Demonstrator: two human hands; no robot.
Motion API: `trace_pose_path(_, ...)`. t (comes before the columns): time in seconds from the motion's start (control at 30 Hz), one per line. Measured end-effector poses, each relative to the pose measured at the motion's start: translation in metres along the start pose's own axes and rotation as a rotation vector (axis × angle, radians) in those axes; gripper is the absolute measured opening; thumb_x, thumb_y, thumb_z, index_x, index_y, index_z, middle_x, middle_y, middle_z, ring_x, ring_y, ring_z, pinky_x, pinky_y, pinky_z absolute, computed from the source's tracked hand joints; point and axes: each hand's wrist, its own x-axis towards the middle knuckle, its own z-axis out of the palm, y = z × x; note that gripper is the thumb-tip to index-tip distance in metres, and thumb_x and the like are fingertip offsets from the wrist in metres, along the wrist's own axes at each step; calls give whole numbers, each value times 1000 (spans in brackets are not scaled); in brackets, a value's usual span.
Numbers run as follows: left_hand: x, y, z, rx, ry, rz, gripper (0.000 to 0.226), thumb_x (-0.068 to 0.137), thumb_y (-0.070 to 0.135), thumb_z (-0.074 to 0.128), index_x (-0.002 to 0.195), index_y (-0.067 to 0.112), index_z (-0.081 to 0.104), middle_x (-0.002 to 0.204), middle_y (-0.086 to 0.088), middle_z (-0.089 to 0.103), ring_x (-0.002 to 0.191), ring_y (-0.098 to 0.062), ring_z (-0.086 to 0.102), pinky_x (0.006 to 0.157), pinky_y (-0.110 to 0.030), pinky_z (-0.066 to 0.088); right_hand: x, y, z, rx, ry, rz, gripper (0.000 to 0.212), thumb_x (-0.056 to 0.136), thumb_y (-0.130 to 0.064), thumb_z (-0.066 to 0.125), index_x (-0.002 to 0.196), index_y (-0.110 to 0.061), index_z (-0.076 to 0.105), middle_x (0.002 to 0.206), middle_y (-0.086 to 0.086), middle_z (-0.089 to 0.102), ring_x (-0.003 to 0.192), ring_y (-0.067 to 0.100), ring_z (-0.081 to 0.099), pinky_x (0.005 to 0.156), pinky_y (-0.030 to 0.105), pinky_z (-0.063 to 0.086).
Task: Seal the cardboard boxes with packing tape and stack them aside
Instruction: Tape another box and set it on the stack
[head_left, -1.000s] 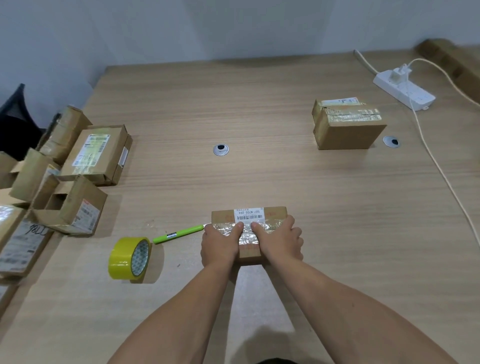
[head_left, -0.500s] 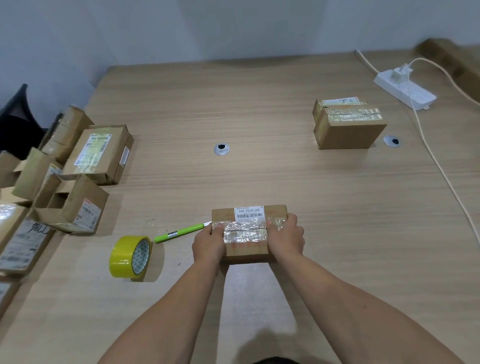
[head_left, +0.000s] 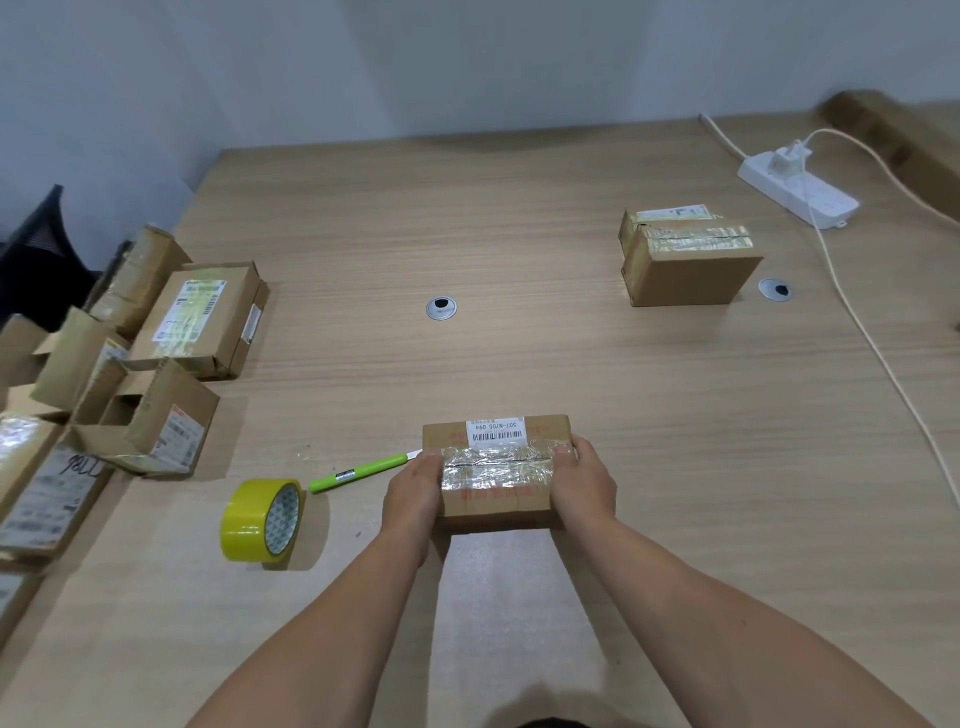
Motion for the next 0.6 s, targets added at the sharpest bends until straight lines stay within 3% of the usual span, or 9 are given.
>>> trace_pose_path(0.03,-1,-3,1,60,-24,57,24,93,47,57,99,27,68,101,6,69,98,-18,63,90,-37,49,-2,1,2,-35,-22,-16,51,103,-47,47,149,-27,42,140,8,54,117,27,52,92,38,43)
trace_pose_path(0.1,-5,-8,3,168,-42,141,44,81,59,66,115,31,64,108,12,69,104,-16,63,97,-40,50,-6,2,8,-112,-61,-8,86,90,-65,57,159,-29,19,150,10,40,134,32,44,102,43,42)
trace_pose_path(0.2,-8,-10,5,270,-24,162,79,65,68,70,133,29,54,117,7,68,111,-20,63,99,-41,49,-12,2,14,-214,-64,5,114,77,-73,66,160,-29,0,154,8,30,140,32,36,108,47,38)
trace_pose_path(0.27,-10,-9,5,324,-21,154,90,62,69,69,138,27,49,122,4,66,115,-23,61,100,-42,48,-12,3,14,-248,-48,0,116,77,-69,70,159,-28,-1,153,7,31,139,32,34,107,46,37)
trace_pose_path(0.4,-11,-7,5,306,-26,192,45,86,39,74,127,30,56,111,8,68,108,-21,63,97,-39,49,-10,5,14,-226,-48,-13,103,82,-60,71,158,-27,9,149,9,35,135,34,38,105,45,39)
trace_pose_path(0.6,-6,-10,0,201,-53,155,36,94,31,66,129,35,60,118,8,68,110,-20,62,102,-46,49,-6,9,11,-126,-63,-39,80,93,-49,65,157,-28,21,147,11,37,132,34,43,105,44,42)
